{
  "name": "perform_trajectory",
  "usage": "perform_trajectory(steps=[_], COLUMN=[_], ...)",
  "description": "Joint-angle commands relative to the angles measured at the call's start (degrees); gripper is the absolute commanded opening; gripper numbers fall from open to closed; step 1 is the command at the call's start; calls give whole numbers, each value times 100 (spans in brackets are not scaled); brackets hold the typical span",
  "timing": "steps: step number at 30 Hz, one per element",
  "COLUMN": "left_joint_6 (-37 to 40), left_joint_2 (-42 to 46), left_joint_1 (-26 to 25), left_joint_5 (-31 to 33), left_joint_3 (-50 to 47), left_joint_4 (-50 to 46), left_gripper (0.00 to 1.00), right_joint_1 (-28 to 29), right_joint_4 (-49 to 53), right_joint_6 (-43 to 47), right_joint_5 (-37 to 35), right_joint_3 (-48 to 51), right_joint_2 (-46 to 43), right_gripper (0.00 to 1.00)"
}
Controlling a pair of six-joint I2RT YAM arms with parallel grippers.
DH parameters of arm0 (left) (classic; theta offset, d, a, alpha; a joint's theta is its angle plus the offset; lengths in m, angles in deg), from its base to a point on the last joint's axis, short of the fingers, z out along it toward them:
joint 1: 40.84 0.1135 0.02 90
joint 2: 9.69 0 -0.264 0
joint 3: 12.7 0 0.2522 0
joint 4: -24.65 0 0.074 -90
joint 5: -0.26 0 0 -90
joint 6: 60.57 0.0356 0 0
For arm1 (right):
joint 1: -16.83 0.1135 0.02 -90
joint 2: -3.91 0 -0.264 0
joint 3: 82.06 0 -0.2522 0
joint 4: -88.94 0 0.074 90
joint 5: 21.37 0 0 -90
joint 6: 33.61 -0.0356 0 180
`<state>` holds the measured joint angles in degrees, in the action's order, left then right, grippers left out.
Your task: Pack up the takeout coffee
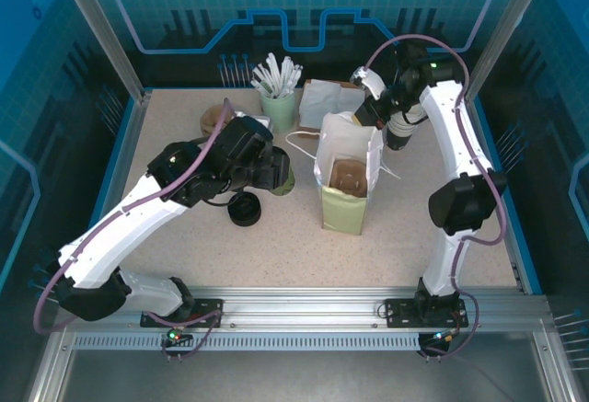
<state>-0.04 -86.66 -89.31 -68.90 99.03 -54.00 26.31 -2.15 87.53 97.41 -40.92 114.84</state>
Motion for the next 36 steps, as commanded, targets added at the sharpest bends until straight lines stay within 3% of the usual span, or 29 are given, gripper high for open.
perform_trajectory(steps=[1,18,36], left_joint_6=[364,460,441], left_joint_2=[65,393,463], left_joint_1=[48,31,-144], left_joint_5=[-101,-366,-455], left_joint_3=[457,813,978], left_joint_4=[-352,-151,421], left_gripper=[60,59,59], right_joint_1=[143,442,831], right_joint_4=[-332,-1286,-1570], right_joint_6=[-440,-1577,-2244], right_joint_5=[-246,-729,-997], right_joint_3=[248,1666,1860], right_joint_2=[-517,-1613,-1695], right_gripper=[0,0,0])
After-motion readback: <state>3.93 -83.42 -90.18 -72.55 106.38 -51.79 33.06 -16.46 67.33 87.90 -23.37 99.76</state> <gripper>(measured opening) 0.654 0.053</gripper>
